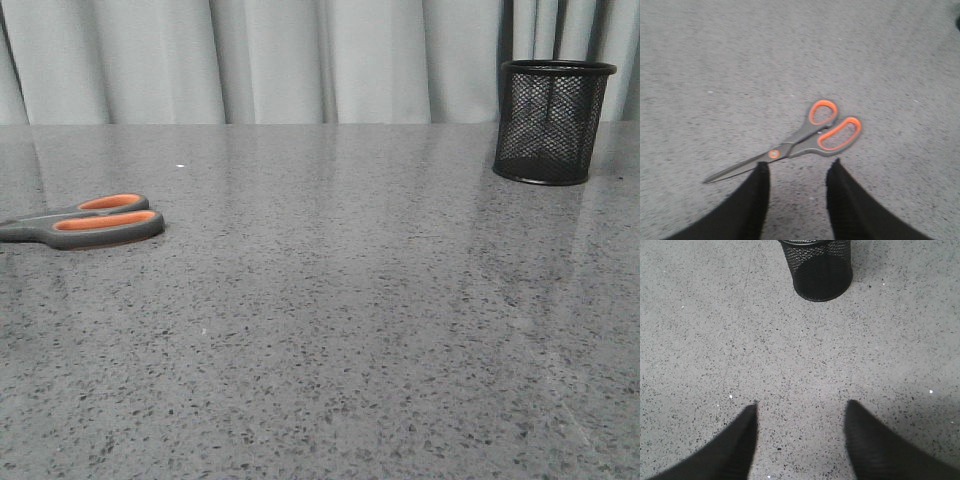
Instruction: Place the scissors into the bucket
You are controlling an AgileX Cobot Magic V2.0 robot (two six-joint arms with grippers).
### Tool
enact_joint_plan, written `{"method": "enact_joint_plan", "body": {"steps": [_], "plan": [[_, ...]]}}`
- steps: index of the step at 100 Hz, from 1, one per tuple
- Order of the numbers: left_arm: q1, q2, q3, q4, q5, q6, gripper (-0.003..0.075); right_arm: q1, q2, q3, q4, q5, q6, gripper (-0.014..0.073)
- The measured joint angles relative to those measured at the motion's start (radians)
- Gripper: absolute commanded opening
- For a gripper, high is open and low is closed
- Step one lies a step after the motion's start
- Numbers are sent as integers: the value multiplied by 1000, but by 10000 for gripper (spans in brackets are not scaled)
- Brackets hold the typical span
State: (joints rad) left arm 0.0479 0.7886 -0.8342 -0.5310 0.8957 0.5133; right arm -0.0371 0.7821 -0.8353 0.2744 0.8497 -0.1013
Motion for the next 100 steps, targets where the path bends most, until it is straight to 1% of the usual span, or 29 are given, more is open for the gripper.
{"method": "enact_joint_plan", "body": {"steps": [14,25,34,46,60,73,89,100], "plan": [[0,78,-27,-85,63,137,347,0,0,0,0,2,0,451],[-37,162,-86,-85,114,233,347,2,0,0,0,2,-1,451],[-95,253,-152,-30,155,314,347,19,0,0,0,4,-2,451],[-183,376,-237,103,194,415,347,44,0,0,0,16,-9,451],[-256,511,-313,248,200,539,347,60,0,0,0,22,-18,451],[-271,622,-362,305,200,608,347,69,0,0,0,26,-31,451],[-272,729,-395,317,206,678,349,69,0,0,0,26,-33,451],[-272,778,-411,318,216,695,349,69,0,0,-1,28,-33,451]]}}
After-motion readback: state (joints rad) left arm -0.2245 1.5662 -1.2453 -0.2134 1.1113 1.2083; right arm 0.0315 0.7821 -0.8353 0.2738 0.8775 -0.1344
